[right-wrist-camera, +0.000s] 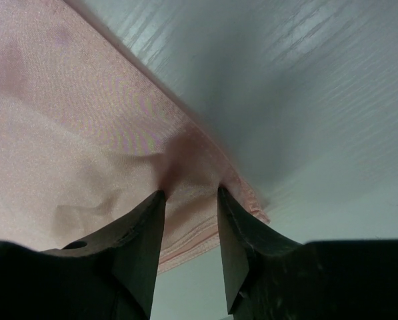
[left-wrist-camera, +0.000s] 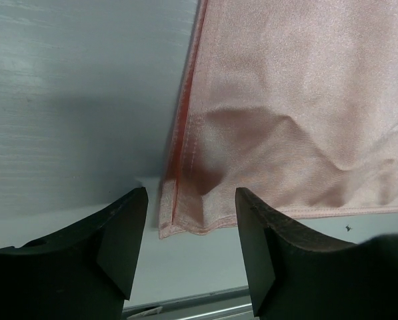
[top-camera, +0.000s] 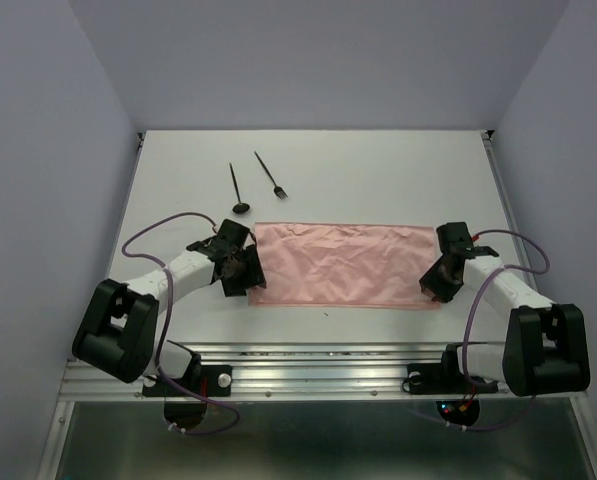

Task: Fold the napkin into a case and place the utensils inside
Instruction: Smooth out the rectangle-folded napkin at the center of the board.

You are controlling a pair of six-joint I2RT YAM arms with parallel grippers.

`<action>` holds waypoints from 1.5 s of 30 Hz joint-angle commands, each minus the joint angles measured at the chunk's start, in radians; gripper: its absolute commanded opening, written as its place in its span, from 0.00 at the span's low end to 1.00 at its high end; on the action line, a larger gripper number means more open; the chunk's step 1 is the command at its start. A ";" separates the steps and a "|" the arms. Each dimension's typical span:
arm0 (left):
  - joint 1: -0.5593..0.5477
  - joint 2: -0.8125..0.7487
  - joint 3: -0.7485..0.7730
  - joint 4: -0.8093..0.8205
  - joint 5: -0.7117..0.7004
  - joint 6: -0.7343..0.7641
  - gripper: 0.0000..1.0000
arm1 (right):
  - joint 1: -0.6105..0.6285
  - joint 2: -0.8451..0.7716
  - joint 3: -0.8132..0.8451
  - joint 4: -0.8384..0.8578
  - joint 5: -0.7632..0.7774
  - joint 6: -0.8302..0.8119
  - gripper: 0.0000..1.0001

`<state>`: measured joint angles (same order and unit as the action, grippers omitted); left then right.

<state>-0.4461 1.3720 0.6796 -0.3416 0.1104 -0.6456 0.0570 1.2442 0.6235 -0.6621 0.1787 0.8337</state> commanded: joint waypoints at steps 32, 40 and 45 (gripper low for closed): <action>-0.036 -0.077 0.124 -0.171 -0.100 -0.031 0.81 | -0.006 0.003 0.189 0.120 -0.070 -0.189 0.47; -0.037 0.012 0.331 -0.056 -0.075 0.003 0.76 | 0.147 0.187 0.364 0.294 -0.240 -0.183 0.45; -0.042 0.146 0.402 0.216 0.072 -0.008 0.62 | 0.268 0.411 0.510 0.369 -0.369 -0.186 0.16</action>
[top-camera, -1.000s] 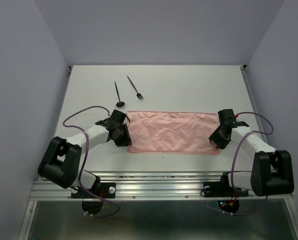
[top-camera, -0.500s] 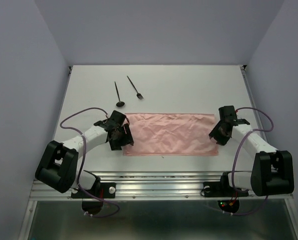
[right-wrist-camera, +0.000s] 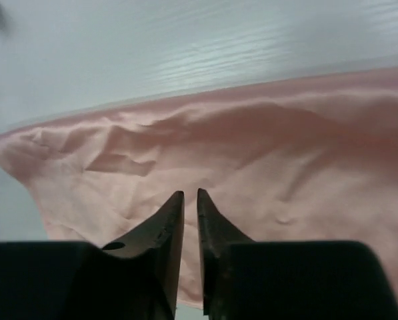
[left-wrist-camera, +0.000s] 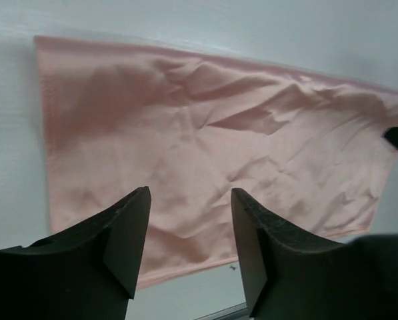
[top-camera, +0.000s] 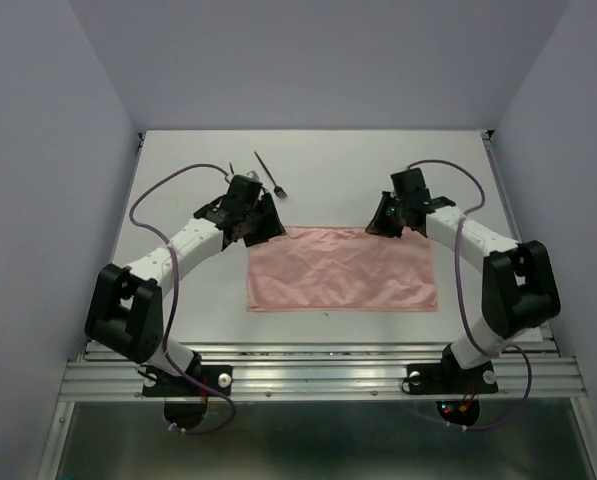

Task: Fold the napkin into a case and place the utensils inside
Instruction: Smooth out the rectangle-folded napkin at the center of the board.

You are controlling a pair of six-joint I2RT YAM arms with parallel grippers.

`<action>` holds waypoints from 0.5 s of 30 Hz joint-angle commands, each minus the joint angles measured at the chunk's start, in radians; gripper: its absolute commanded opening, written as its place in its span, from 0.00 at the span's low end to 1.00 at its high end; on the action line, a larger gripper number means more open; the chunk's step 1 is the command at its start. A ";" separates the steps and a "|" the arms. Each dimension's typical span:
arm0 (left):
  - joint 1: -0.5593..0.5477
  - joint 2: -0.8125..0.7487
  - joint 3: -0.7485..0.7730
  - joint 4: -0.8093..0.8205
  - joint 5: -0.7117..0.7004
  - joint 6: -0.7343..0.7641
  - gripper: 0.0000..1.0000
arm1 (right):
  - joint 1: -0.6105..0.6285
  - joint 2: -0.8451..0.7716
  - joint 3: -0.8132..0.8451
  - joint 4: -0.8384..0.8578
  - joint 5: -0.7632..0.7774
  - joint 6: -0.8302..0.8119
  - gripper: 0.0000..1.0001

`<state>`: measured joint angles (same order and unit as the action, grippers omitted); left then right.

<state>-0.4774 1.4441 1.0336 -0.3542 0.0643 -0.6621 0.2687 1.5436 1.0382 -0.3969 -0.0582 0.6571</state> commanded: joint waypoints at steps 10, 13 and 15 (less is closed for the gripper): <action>-0.030 0.415 0.241 0.428 0.310 -0.037 0.45 | 0.110 0.400 0.306 0.109 -0.232 -0.024 0.03; -0.036 0.475 0.281 0.410 0.278 -0.028 0.45 | 0.110 0.438 0.312 0.109 -0.209 -0.027 0.02; -0.036 0.510 0.295 0.391 0.255 -0.015 0.45 | 0.110 0.449 0.309 0.102 -0.192 -0.027 0.03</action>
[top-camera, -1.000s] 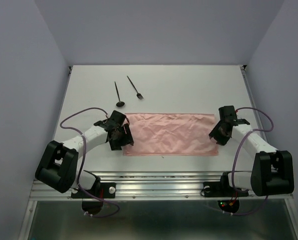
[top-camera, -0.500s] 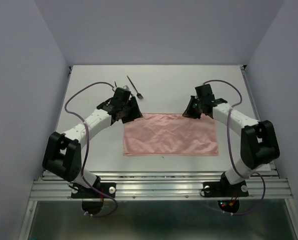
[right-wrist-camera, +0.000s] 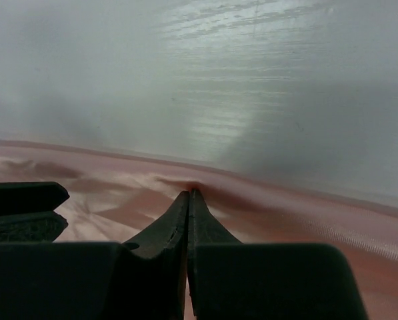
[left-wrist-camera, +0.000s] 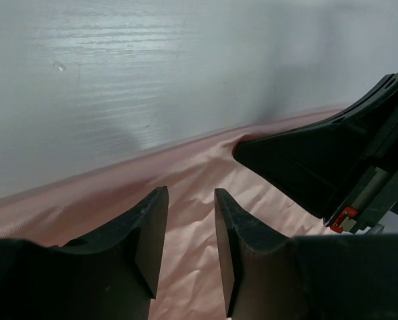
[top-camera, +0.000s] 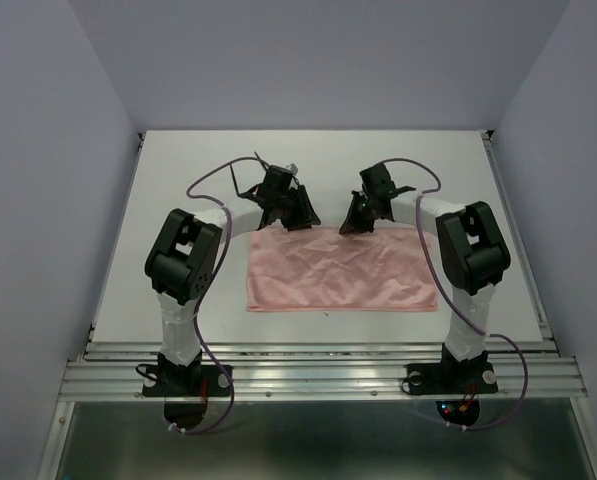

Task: Fold the napkin into a case and place the utensils inside
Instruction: Smooth out the rectangle-folded napkin at the center of the board.

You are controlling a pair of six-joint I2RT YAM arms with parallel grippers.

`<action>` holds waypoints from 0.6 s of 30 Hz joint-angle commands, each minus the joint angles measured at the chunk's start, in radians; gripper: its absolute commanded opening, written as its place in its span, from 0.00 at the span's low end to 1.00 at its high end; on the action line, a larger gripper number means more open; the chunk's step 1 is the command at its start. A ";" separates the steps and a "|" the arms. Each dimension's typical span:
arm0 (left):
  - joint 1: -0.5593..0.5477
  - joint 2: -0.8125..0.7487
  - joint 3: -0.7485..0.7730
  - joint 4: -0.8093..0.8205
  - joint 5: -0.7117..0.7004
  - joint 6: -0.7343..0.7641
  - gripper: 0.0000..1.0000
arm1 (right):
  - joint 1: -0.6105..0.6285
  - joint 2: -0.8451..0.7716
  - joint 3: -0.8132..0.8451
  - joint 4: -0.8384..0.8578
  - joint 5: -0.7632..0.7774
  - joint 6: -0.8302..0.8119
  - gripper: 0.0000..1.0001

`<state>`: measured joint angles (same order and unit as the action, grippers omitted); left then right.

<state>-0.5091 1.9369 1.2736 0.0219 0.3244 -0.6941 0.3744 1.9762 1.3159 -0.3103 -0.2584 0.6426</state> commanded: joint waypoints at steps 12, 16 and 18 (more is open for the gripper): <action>-0.002 0.071 0.027 -0.091 -0.142 0.111 0.45 | -0.069 -0.002 -0.043 -0.001 0.088 -0.038 0.02; 0.001 0.076 0.012 -0.092 -0.145 0.131 0.45 | -0.144 -0.051 -0.090 -0.001 0.094 -0.057 0.01; 0.003 0.077 0.007 -0.092 -0.145 0.139 0.45 | -0.199 -0.068 -0.112 0.000 0.094 -0.061 0.01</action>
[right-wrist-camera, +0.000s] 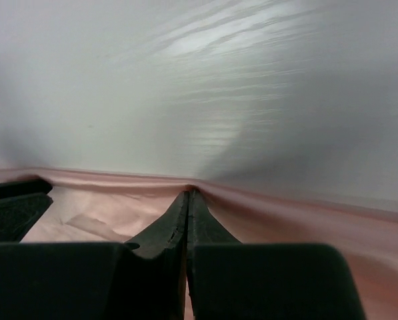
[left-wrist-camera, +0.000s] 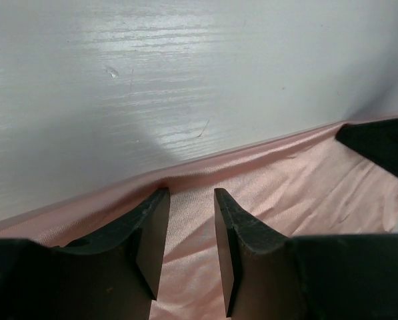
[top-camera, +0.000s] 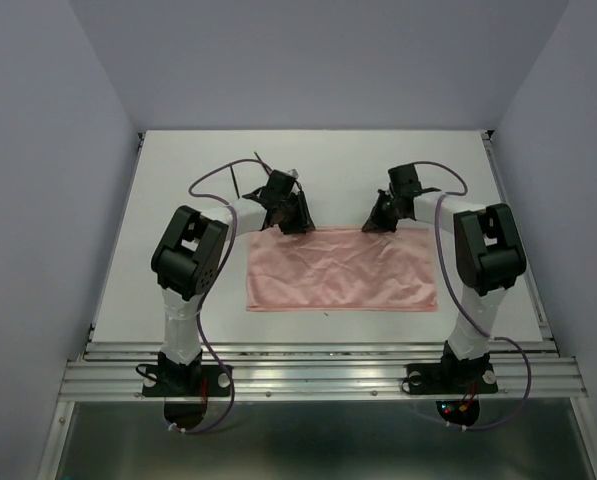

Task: Fold the napkin into a case and place the utensils inside
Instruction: Smooth out the rectangle-folded napkin at the center of the board.

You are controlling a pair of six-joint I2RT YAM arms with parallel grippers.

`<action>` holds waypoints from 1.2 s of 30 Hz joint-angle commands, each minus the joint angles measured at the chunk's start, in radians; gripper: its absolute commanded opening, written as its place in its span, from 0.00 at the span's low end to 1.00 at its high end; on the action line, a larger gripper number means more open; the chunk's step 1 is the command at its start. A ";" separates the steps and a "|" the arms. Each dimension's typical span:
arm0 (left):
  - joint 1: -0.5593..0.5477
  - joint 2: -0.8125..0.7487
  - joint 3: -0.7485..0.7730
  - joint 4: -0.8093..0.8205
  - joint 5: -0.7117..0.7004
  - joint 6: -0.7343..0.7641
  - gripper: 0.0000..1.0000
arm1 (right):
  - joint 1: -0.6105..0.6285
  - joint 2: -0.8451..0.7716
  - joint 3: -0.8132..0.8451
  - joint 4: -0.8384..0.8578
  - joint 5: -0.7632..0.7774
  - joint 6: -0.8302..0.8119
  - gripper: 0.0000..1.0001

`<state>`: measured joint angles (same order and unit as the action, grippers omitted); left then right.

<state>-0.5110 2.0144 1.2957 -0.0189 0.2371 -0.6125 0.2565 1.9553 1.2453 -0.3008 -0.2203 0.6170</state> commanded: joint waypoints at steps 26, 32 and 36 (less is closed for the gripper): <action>0.155 -0.101 -0.174 -0.110 -0.200 0.054 0.45 | -0.321 -0.137 -0.193 -0.043 0.203 -0.108 0.01; 0.174 -0.131 -0.187 -0.116 -0.231 0.042 0.45 | -0.330 -0.157 -0.204 -0.047 0.259 -0.115 0.01; 0.181 -0.140 -0.171 -0.159 -0.317 0.033 0.45 | -0.330 -0.174 -0.214 -0.054 0.294 -0.118 0.01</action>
<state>-0.3500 1.8854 1.1458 -0.0387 0.0643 -0.5919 -0.0521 1.7962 1.0637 -0.3000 -0.0711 0.5415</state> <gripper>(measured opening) 0.450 0.019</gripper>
